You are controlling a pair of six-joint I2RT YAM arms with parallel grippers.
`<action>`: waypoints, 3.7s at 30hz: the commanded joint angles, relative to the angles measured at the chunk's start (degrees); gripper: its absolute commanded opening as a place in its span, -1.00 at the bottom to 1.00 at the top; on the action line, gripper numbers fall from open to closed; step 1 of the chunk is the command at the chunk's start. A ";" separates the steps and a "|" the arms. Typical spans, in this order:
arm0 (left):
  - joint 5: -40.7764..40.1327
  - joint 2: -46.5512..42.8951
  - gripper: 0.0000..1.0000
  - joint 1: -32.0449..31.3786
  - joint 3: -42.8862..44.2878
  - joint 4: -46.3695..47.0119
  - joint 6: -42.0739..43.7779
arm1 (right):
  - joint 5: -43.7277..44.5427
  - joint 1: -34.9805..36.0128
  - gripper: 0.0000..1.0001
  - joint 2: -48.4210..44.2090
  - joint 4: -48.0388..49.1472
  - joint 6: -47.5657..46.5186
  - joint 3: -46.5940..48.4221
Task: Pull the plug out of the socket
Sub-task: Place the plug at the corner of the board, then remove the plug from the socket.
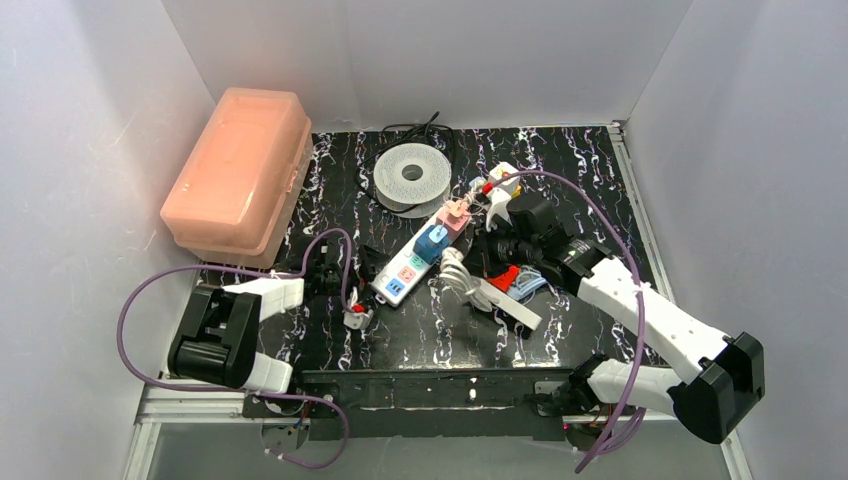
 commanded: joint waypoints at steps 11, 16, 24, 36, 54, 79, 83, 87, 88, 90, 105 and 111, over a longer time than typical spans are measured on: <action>-18.20 -21.99 0.97 3.28 11.69 -61.59 -12.03 | 6.91 14.90 -0.97 11.86 -0.48 0.04 -1.44; -19.58 -22.18 0.96 3.31 18.52 -65.58 -32.00 | 13.03 18.36 -0.79 19.19 1.35 0.34 2.99; -19.70 -11.98 0.96 2.62 31.44 -72.15 -64.61 | 21.11 18.50 0.59 18.64 2.65 -3.33 4.19; -21.14 -7.64 0.97 0.95 32.50 -67.76 -77.37 | 22.02 8.54 0.74 17.67 12.99 -12.18 7.73; -22.45 -2.83 0.97 1.01 39.21 -68.61 -90.11 | 19.59 6.39 0.80 28.85 26.55 -19.61 9.10; -23.13 1.05 0.97 0.95 41.21 -67.46 -93.86 | 18.62 5.78 -0.13 37.99 32.45 -20.00 11.56; -21.58 1.30 0.96 0.59 39.44 -64.93 -91.61 | 18.96 5.84 -0.52 37.02 32.47 -18.84 11.41; -16.64 -4.31 0.96 -0.40 33.40 -56.82 -81.95 | 18.41 5.85 -0.68 34.10 31.83 -16.72 11.96; -16.03 -5.95 0.96 -1.00 31.93 -55.07 -78.09 | 18.23 5.87 -0.69 33.56 31.21 -16.21 12.62; -14.58 -8.72 0.96 -1.75 28.86 -52.03 -69.05 | 17.69 5.80 -0.71 32.82 30.13 -15.15 13.90; -4.10 -21.14 0.97 -3.44 -2.69 -21.22 -21.76 | 12.46 4.27 -0.95 30.01 27.18 -10.33 17.39; -6.26 -12.74 0.96 -4.38 -5.76 7.05 -24.11 | 8.75 2.89 -0.96 29.66 27.12 -8.41 17.21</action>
